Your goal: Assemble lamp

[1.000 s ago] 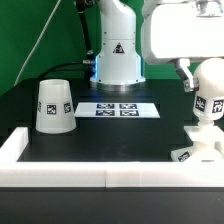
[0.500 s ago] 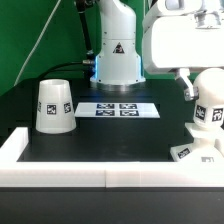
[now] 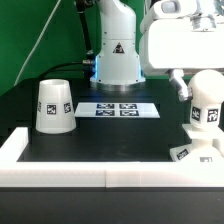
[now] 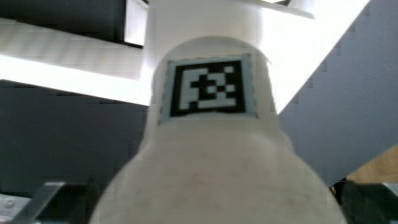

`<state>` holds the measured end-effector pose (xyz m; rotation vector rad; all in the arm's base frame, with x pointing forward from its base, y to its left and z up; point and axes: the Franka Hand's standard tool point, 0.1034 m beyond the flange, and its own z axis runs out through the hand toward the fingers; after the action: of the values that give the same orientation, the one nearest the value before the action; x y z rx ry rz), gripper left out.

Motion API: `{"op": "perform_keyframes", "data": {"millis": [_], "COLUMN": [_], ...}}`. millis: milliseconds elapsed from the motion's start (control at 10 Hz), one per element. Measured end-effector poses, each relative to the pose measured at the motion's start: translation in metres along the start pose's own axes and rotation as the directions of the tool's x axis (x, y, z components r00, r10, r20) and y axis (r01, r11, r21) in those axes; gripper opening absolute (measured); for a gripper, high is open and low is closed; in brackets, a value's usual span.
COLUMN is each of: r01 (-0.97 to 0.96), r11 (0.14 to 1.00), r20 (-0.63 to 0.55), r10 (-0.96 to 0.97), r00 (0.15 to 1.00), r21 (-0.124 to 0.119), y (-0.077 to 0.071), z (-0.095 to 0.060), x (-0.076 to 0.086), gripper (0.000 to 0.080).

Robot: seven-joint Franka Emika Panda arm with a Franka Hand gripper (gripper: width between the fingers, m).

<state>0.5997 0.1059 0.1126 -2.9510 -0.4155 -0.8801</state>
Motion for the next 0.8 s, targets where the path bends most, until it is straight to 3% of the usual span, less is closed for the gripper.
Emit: {"op": "perform_keyframes", "data": {"millis": [200,600,800], "r01": [0.0,0.002,0.002], "r11": [1.0,1.0,1.0], "r20": [0.001,0.038,0.039], "r10": [0.0,-0.002,-0.002], "r00": [1.0,0.999,0.999], "r21": [0.0,0.011,0.011], "y": [0.0,0.002,0.001], "z": [-0.001,-0.024,-0.021], "x": [0.0,0.013,0.011], "gripper": [0.0697,0.0699,0.0699]}}
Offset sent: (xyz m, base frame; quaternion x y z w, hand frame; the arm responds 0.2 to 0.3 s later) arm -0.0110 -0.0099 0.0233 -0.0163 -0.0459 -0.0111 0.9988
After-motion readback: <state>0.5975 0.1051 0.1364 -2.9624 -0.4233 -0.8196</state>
